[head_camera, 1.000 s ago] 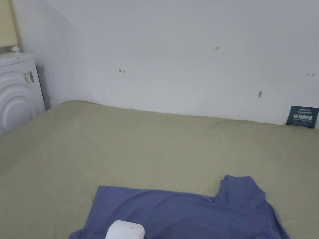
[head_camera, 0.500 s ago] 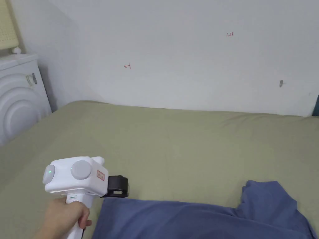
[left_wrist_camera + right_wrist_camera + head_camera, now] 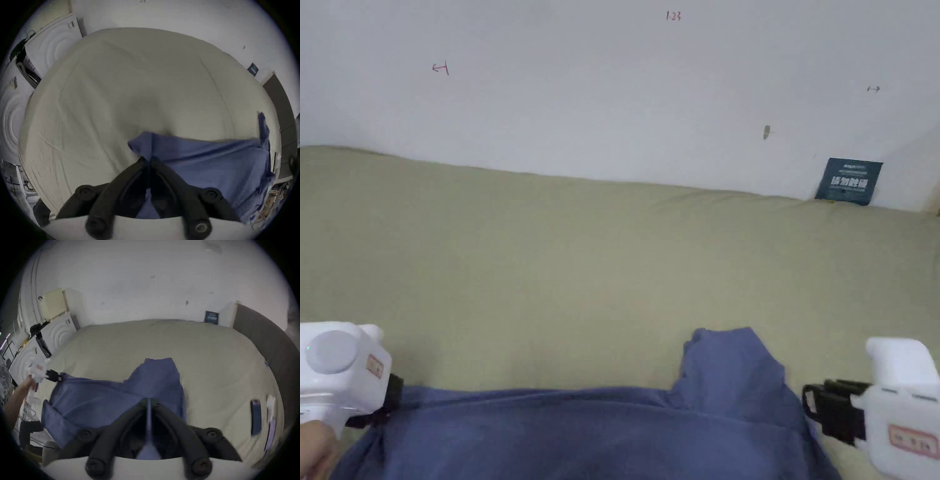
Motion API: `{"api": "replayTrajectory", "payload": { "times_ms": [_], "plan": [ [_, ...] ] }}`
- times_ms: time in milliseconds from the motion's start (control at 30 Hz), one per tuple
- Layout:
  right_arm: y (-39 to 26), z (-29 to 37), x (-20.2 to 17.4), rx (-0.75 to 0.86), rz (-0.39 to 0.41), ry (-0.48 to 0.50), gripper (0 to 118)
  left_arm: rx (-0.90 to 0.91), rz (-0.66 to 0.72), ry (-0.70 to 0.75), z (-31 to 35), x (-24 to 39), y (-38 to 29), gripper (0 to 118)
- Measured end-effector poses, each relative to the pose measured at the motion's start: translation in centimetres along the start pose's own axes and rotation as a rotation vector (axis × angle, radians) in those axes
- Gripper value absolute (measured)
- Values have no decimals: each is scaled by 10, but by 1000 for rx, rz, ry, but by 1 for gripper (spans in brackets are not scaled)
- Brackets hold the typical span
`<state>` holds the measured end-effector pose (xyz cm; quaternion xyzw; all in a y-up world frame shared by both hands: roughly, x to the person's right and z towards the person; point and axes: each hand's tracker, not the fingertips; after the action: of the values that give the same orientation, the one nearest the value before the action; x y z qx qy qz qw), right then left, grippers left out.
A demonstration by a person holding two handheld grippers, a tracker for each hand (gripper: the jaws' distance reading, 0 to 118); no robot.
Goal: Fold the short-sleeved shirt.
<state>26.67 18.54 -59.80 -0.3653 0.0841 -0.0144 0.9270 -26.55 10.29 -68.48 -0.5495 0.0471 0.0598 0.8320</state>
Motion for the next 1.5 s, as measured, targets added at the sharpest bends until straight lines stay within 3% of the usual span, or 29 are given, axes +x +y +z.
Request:
{"api": "replayTrajectory", "payload": {
  "times_ms": [33, 67, 100, 200, 300, 367, 433, 533, 567, 600, 633, 733, 867, 1167, 1500],
  "plan": [
    [18, -30, 16, -80, -6, 15, 63, 16, -9, -36, 4, 0, 1, 3],
    [32, -60, 31, -188, -25, 32, 89, 25, -1, -37, 7, 0, 1, 3],
    [40, -87, 42, -285, -50, 36, 95, 31, 1, -35, 10, 0, 0, 3],
    [51, -148, 73, -398, -168, -12, 95, 34, -24, -47, 12, 1, 2, 3],
    [47, -184, 86, -472, -193, -97, 95, 12, -41, -43, 6, 0, 3, 3],
    [46, -196, 84, -474, -181, -64, 95, 5, -50, -46, 2, 0, 1, 3],
    [43, -199, 73, -535, -158, -69, 89, -9, -51, -48, -3, -1, 3, 3],
    [44, -197, 56, -569, -64, -190, 81, -14, -79, -47, -8, 2, 1, 3],
    [47, -195, 52, -578, -55, -213, 66, -17, -81, -44, -9, 3, 2, 3],
    [50, -190, 49, -565, -55, -174, 31, -17, -79, -43, -8, 3, 2, 3],
    [52, -186, 46, -546, -61, -111, 2, -18, -79, -48, -8, 4, 2, 3],
    [57, -174, 34, -545, 15, -120, 2, -23, -75, -64, -8, 5, 6, 3],
    [63, -137, 23, -477, 29, -94, 2, 5, -86, -95, 11, 6, 4, 3],
    [50, 30, -11, -251, 146, 22, 2, 179, -208, -142, 120, -8, -40, 3],
    [-54, 143, -14, -231, 95, 27, 2, 164, -201, -125, 161, -57, -150, 3]
  ]
}}
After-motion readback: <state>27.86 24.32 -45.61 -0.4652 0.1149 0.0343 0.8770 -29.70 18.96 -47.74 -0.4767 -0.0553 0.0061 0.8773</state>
